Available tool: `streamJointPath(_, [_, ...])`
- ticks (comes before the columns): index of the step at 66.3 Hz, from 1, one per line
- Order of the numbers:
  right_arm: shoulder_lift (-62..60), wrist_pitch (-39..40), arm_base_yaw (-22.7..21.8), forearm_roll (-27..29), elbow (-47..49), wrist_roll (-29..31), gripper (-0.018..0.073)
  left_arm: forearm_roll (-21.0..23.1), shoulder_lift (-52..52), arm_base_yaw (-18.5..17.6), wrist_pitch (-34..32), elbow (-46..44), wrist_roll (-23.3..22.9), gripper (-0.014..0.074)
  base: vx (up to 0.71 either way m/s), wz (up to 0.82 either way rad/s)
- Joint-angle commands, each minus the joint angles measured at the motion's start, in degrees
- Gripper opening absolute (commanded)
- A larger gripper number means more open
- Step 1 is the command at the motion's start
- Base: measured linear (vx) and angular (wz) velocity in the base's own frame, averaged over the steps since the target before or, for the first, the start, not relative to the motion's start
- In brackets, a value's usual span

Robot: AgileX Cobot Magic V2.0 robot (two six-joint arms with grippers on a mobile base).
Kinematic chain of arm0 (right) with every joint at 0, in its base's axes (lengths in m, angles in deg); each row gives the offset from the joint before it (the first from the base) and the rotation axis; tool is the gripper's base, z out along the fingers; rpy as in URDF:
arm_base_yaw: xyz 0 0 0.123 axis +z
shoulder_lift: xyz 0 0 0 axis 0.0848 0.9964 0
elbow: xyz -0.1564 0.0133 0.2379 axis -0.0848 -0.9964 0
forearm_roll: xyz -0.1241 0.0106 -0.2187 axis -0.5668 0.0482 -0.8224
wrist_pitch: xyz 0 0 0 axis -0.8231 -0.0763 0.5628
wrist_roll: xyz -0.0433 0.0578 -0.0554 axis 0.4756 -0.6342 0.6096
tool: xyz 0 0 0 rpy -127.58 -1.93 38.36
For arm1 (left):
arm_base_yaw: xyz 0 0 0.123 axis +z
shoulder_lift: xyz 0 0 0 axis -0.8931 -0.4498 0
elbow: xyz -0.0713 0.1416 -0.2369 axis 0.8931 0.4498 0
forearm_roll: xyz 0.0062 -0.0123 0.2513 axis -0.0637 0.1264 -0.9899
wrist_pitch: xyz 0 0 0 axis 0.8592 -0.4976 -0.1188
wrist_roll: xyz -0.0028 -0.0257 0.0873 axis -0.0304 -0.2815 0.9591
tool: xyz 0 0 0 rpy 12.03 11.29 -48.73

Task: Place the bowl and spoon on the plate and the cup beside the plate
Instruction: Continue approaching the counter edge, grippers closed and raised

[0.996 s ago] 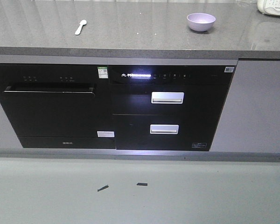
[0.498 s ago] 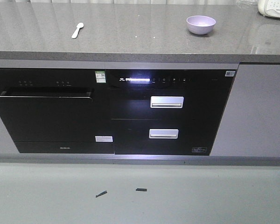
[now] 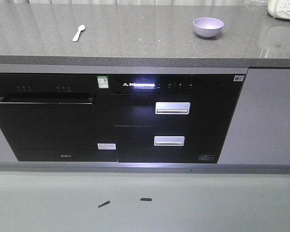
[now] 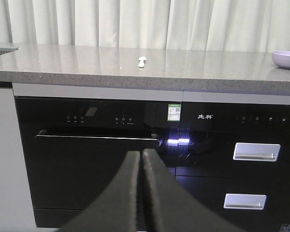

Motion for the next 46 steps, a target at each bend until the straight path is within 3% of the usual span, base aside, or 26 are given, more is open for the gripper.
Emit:
streamJointPath(1, [-0.56, 4.24, -0.28, -0.39, -0.45, 0.23, -0.0003, 0.48, 0.81, 0.0, -3.99, 1.48, -0.54, -0.0006, 0.03, -0.01])
streamJointPath(46, [-0.56, 4.24, -0.28, -0.39, -0.45, 0.23, -0.0003, 0.48, 0.81, 0.0, -3.99, 1.48, -0.54, -0.0006, 0.02, 0.0])
